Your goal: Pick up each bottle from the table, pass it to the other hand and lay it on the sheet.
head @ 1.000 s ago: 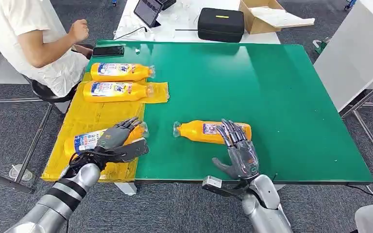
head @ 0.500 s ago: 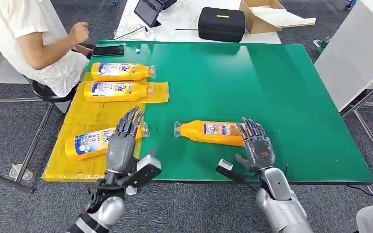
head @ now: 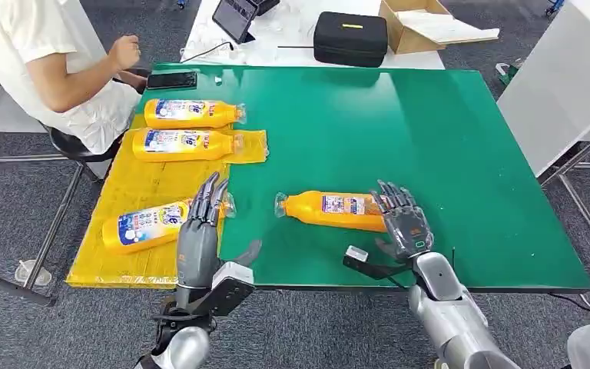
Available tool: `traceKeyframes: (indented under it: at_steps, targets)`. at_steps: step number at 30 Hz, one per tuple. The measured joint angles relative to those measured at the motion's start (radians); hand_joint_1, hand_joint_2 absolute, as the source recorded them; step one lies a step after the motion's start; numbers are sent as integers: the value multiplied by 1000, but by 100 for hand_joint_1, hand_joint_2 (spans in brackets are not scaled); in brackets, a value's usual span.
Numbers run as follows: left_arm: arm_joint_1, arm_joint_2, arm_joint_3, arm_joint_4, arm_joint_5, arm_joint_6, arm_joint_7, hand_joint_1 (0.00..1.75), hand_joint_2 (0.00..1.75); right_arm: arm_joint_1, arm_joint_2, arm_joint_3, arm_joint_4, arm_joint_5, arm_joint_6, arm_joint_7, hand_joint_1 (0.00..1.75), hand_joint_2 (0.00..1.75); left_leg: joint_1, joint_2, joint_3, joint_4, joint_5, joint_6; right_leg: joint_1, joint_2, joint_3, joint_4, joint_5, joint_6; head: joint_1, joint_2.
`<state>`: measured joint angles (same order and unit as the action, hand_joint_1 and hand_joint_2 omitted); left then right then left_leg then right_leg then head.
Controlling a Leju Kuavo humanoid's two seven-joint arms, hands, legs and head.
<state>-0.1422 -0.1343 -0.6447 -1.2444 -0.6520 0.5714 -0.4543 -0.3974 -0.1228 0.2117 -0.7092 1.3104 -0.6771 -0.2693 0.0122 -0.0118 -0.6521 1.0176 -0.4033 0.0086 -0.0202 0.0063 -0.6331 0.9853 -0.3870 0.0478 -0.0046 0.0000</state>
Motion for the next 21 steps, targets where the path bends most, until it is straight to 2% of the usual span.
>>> traceKeyframes:
  at_steps: [5, 12, 17, 21]
  targets:
    - [-2, -6, -12, 0, 40, -27, -12, 0, 175, -47, 20, 20, 57, -61, 71, -27, 0, 175, 0, 0, 0, 0, 0, 0, 0, 0, 0, 0, 0, 0, 0, 0]
    - [-18, -14, -21, -2, 79, -52, -18, 0, 175, -112, 38, 50, 110, -69, 178, -14, 0, 175, 0, 0, 1, 0, 0, 0, 0, 0, 0, 0, 0, 0, 0, 0]
    - [-23, -19, -24, -12, 97, -69, -17, 0, 175, -143, 47, 74, 126, -75, 248, 29, 0, 175, 0, 0, 1, 0, 0, 0, 0, 0, 0, 0, 0, 0, 0, 0]
    - [-25, -19, -24, -14, 109, -80, -10, 0, 175, -166, 49, 97, 134, -63, 301, 108, 0, 175, 0, 0, 1, 0, 0, 0, 0, 0, 0, 0, 0, 0, 0, 0]
